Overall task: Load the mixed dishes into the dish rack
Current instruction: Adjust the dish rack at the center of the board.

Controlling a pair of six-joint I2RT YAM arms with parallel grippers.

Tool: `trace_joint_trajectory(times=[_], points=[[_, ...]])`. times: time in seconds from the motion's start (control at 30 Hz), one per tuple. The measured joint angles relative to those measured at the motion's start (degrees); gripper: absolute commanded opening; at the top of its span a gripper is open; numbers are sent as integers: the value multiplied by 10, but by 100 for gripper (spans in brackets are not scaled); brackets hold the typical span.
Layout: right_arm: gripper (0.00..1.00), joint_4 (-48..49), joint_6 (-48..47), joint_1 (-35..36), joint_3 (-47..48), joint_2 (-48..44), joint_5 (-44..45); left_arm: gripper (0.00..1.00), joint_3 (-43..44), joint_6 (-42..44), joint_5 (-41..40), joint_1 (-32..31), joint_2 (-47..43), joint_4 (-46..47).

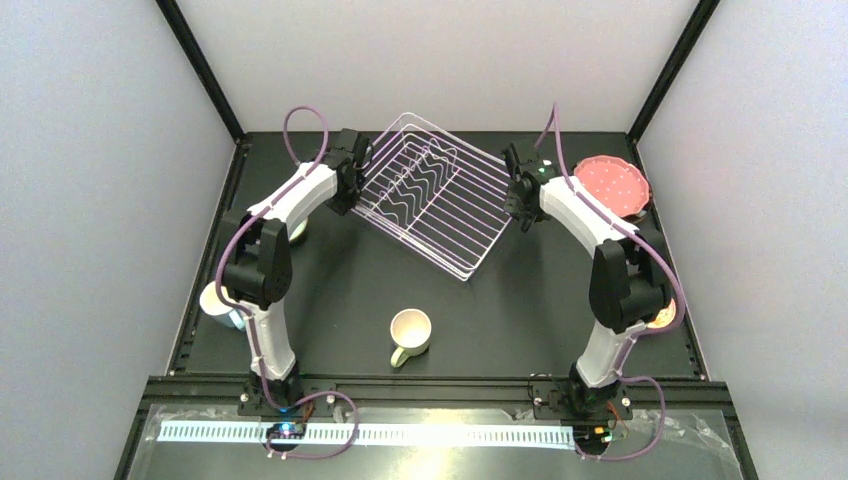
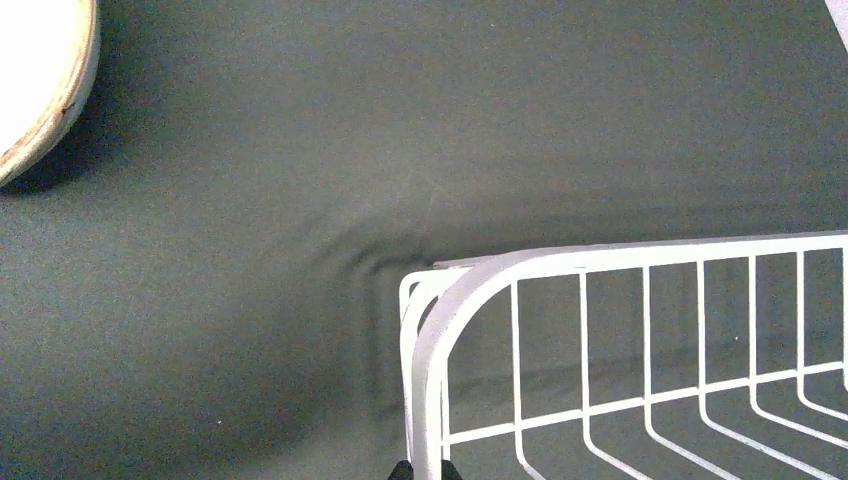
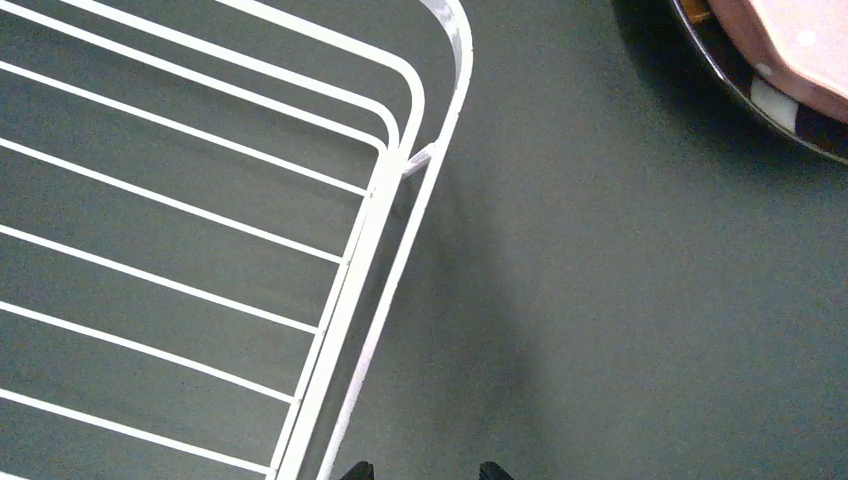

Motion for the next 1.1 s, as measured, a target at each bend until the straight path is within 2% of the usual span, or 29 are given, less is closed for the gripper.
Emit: trace_joint_trajectory(times=[0.33,0.57,0.77,0.9,1.1], points=[[53,29,-17,0,-1,15,-15,19,-14,1,-3,2,-16,2],[52,29,-36,0,28,43,-18,21,-42,2,-1,1,-68,23],[53,29,-39,0,46,44,-16,22,-60,7,-2,1,-78,35],[55,29,-39,0,46,43,-12,31,-63,16,-2,1,-82,36],[60,20,-35,0,58,26,-14,54,-63,35,-12,1,-90,36]])
